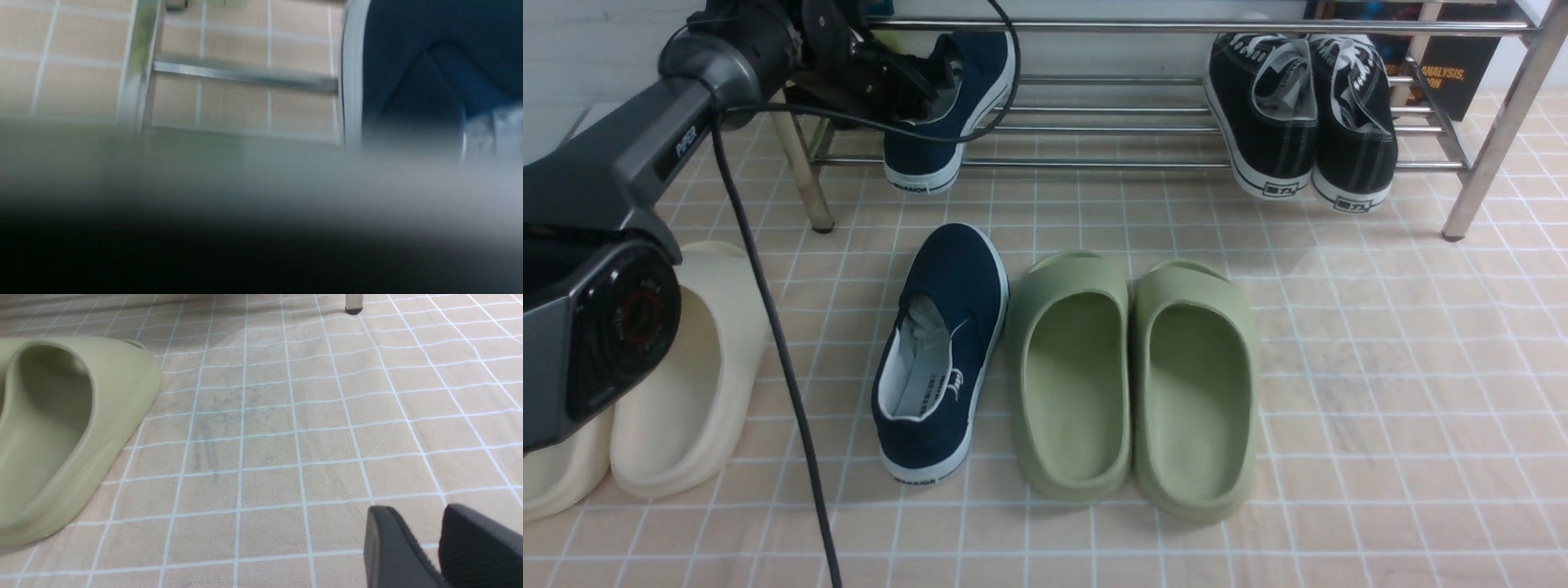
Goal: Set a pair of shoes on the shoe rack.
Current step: Use the left arm to put a shoe into the shoe rack, then use the left arm to grab the shoe closest to it
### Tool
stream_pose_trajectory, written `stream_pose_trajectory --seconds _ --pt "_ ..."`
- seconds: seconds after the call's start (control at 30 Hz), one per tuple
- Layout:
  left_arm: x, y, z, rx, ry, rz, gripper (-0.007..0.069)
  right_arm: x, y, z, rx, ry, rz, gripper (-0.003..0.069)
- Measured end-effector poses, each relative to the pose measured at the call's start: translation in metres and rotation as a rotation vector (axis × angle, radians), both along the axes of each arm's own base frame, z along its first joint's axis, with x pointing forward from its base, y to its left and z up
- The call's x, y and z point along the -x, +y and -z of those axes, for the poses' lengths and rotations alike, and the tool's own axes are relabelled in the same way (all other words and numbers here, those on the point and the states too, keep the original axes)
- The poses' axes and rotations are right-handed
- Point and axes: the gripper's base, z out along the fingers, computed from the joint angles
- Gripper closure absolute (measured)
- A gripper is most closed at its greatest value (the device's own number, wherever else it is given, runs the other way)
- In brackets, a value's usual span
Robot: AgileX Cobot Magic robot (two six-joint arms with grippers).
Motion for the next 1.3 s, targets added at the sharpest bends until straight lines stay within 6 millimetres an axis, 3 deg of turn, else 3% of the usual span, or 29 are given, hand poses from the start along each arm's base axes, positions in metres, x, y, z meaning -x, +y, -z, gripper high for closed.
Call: stream_pose_trajectory --seconds 0.1,0.27,0.3,0.53,0.6,0.67,0.7,0.73,0.8,0.83,0.87,0.9,0.93,0.97,1.03,1.07,1.3 --pt "0.008 0.001 -0.01 -0.003 0.044 0.006 0.0232 0.0 0.0 0.0 -0.001 0.0 0.0 0.0453" --pt "0.04 0.006 -0.054 -0.056 0.132 0.051 0.0243 0.0 0.0 0.0 -0.001 0.0 0.0 0.045" --pt "0.054 0.009 -0.075 -0.087 0.146 0.072 0.0246 0.0 0.0 0.0 -0.001 0.0 0.0 0.045" --pt "0.126 0.024 -0.168 -0.183 0.09 0.151 0.0247 0.0 0.0 0.0 -0.001 0.0 0.0 0.0439" --pt "0.144 0.028 -0.182 -0.188 0.069 0.156 0.0247 0.0 0.0 0.0 0.0 0.0 0.0 0.0438" --pt "0.159 0.03 -0.18 -0.188 0.096 0.163 0.0247 0.0 0.0 0.0 0.0 0.0 0.0 0.0433" --pt "0.171 0.032 -0.177 -0.183 0.124 0.17 0.0247 0.0 0.0 0.0 0.001 0.0 0.0 0.0431" --pt "0.171 0.031 -0.173 -0.183 0.139 0.172 0.0247 0.0 0.0 0.0 0.001 0.0 0.0 0.0431" --pt "0.19 0.032 -0.148 -0.164 0.245 0.193 0.0247 0.0 0.0 0.0 0.001 0.0 0.0 0.0429" --pt "0.198 0.031 -0.127 -0.152 0.312 0.203 0.0247 0.0 0.0 0.0 0.001 0.0 0.0 0.043" --pt "0.199 0.031 -0.12 -0.146 0.322 0.203 0.0247 0.0 0.0 0.0 0.001 0.0 0.0 0.043" --pt "0.205 0.027 -0.088 -0.122 0.375 0.211 0.0247 0.0 0.0 0.0 0.001 0.0 0.0 0.043" --pt "0.204 0.026 -0.084 -0.114 0.367 0.209 0.0247 0.0 0.0 0.0 0.001 0.0 0.0 0.043" --pt "0.206 0.019 -0.054 -0.099 0.383 0.212 0.0247 0.0 0.0 0.0 0.001 0.0 0.0 0.043" --pt "0.208 0.013 -0.03 -0.1 0.397 0.217 0.0247 0.0 0.0 0.0 0.001 0.0 0.0 0.0428" --pt "0.207 0.003 -0.006 -0.109 0.388 0.23 0.0247 0.0 0.0 0.0 0.001 0.0 0.0 0.0427" --pt "0.192 -0.017 0.054 -0.226 0.411 0.283 0.0273 0.0 0.0 0.0 0.001 0.0 0.0 0.0422"
